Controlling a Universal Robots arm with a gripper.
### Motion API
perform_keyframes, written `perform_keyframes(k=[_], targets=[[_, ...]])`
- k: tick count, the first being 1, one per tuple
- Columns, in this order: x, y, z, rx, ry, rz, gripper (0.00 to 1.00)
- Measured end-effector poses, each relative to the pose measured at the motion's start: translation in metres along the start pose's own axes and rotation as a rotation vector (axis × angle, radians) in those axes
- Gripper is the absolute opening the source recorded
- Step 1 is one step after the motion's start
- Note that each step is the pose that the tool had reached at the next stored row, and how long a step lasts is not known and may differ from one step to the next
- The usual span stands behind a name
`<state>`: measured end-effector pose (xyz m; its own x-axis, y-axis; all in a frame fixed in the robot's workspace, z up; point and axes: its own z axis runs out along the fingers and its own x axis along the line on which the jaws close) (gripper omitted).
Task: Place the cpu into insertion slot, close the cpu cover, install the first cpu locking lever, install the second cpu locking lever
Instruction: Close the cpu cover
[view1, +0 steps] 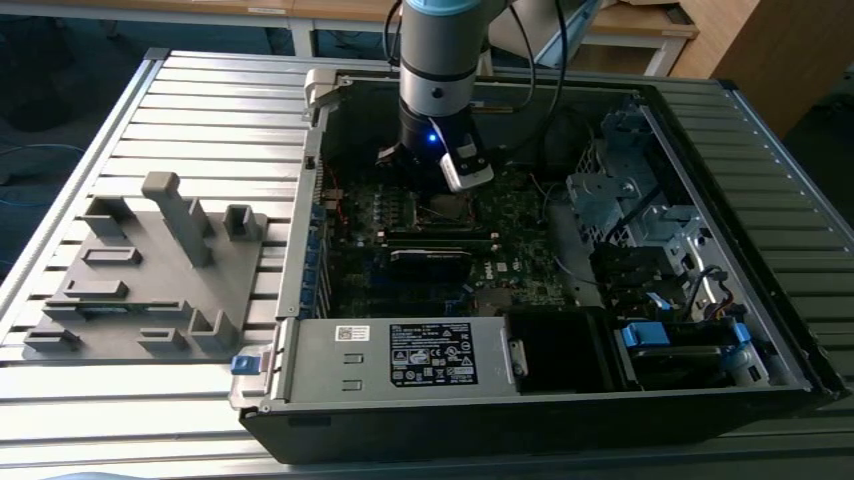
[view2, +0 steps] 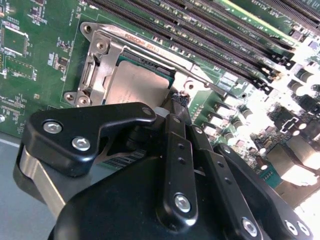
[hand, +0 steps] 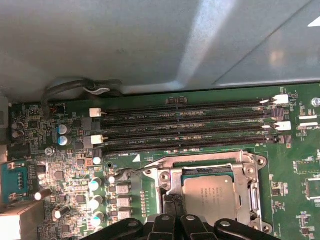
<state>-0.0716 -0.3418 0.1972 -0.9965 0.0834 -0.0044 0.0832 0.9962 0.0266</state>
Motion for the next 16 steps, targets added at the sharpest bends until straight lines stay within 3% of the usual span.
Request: perform_keyframes(k=[10,16], targets=[[0.0,0.0,0.0001,-0.0006,-0.0003,0.0,0.1],[-0.0001,0.0002,-0.006,-0.0004,-0.0003,0.0,0.1]])
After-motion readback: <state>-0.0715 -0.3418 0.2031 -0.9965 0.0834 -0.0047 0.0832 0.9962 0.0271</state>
